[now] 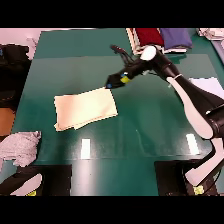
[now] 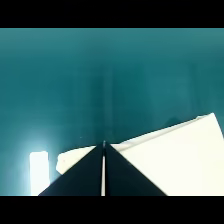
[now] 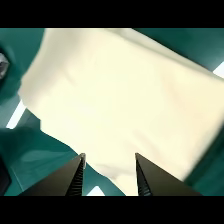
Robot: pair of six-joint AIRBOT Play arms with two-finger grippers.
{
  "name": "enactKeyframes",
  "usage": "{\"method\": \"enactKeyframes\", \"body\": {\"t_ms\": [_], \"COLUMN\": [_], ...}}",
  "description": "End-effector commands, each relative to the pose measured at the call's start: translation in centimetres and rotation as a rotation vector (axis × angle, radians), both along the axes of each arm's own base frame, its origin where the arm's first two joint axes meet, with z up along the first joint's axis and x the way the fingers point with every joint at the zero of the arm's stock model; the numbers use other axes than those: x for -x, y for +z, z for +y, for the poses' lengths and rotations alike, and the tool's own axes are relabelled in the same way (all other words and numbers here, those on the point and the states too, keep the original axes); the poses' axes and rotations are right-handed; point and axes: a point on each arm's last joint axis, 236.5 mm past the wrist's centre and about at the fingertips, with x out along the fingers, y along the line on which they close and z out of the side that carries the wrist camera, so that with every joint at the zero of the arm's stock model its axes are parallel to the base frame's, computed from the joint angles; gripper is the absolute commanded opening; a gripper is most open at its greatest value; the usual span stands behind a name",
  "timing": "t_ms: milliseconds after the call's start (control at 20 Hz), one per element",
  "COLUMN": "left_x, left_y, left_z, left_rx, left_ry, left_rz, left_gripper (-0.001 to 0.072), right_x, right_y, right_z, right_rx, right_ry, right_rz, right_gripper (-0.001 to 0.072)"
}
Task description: Fold the shirts.
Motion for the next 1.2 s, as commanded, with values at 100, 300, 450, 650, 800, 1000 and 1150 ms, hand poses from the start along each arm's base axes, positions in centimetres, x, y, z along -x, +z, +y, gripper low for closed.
{"method": "enactKeyframes", "body": {"t_ms": [100,300,450,650,800,1000,1150], "left_x": [-0.4,-0.5,-0.5,-0.4,-0.1,1.4,2.8], "left_y": [-0.2,-0.7,-0.8,-0.7,-0.7,-0.5,-0.4], "left_z": [-4.8,-6.5,-6.5,-6.8,-7.7,-12.4,-15.6], "left_rx": [0.003,0.008,0.007,0.028,0.037,0.039,0.043], "left_ry": [-0.114,-0.148,-0.148,-0.149,-0.171,-0.283,-0.364], "left_rz": [-0.051,-0.057,-0.055,-0.052,-0.05,-0.06,-0.063], "left_gripper": [0.0024,0.0024,0.0024,0.0023,0.0023,0.0023,0.0023], "right_x": [0.3,1.9,2.3,1.5,0.8,-4.1,-7.4], "right_y": [-7.3,-9.8,-10.7,-10.2,-9.4,-3.4,2.2], "right_z": [-5.1,-0.7,3.3,7.2,6.7,-0.5,-11.2], "right_rx": [-0.027,-0.067,-0.078,-0.125,-0.13,-0.091,0.007], "right_ry": [-0.233,-0.225,-0.234,-0.297,-0.289,-0.341,-0.434], "right_rz": [0.277,0.336,0.289,0.204,0.162,-0.054,-0.227], "right_gripper": [0.0631,0.063,0.0621,0.0147,0.0019,0.0019,0.0019]}}
